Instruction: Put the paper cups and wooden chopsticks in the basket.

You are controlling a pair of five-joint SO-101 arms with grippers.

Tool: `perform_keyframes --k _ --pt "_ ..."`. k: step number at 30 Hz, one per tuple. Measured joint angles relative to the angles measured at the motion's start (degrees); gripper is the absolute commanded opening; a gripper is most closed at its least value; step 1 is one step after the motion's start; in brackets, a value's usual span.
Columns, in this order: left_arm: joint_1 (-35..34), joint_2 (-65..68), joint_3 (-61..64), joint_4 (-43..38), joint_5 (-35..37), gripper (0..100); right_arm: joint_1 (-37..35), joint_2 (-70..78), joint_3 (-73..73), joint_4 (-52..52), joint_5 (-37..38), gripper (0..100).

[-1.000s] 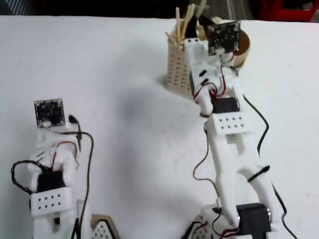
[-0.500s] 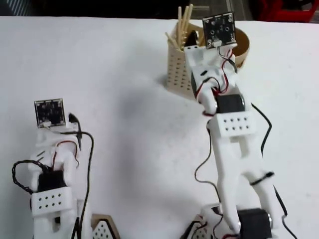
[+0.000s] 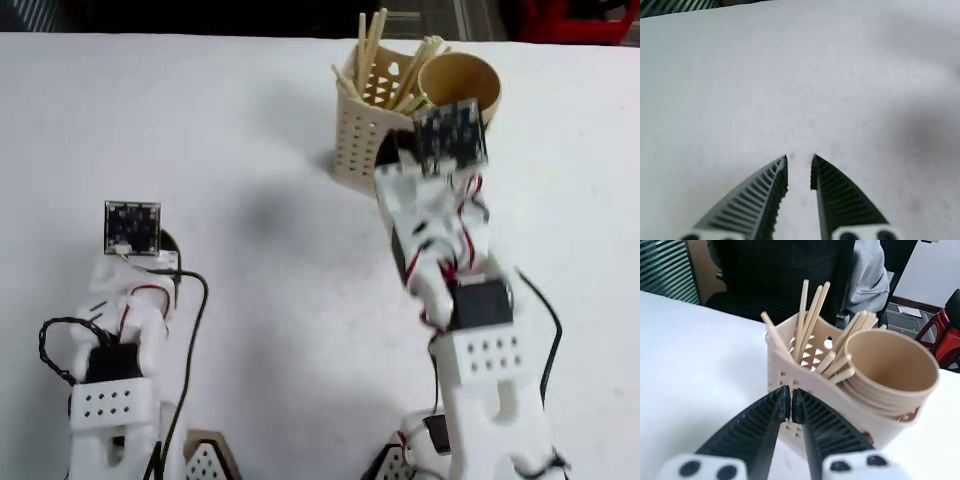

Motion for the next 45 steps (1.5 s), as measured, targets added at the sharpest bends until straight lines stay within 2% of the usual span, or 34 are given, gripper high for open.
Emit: perform_keyframes --k 10,13,18,23,31,36,45 --pt "0.0 -1.4 0.0 0.0 1.2 3 -0.9 -17.8 19.8 0.0 0.0 2.0" --pt "0.0 -6.6 -0.1 3.2 2.5 3 -0.9 -21.7 24.8 0.0 0.0 2.0" --pt "-0.2 -20.2 4.8 7.5 2.6 11 -0.9 -28.0 30.6 0.0 0.0 1.9" --pt "-0.2 -33.3 8.4 12.3 3.3 11 -0.9 -34.3 37.4 0.0 0.0 1.9" --pt "1.9 -33.5 8.4 13.3 3.3 11 -1.0 -47.6 50.0 0.4 0.0 1.9" --pt "4.8 -33.5 8.4 13.4 3.3 11 -1.0 -48.1 50.9 0.5 0.0 1.9" --pt "12.1 -33.5 11.6 13.4 3.3 12 -1.0 -48.1 50.9 11.0 0.2 2.0"
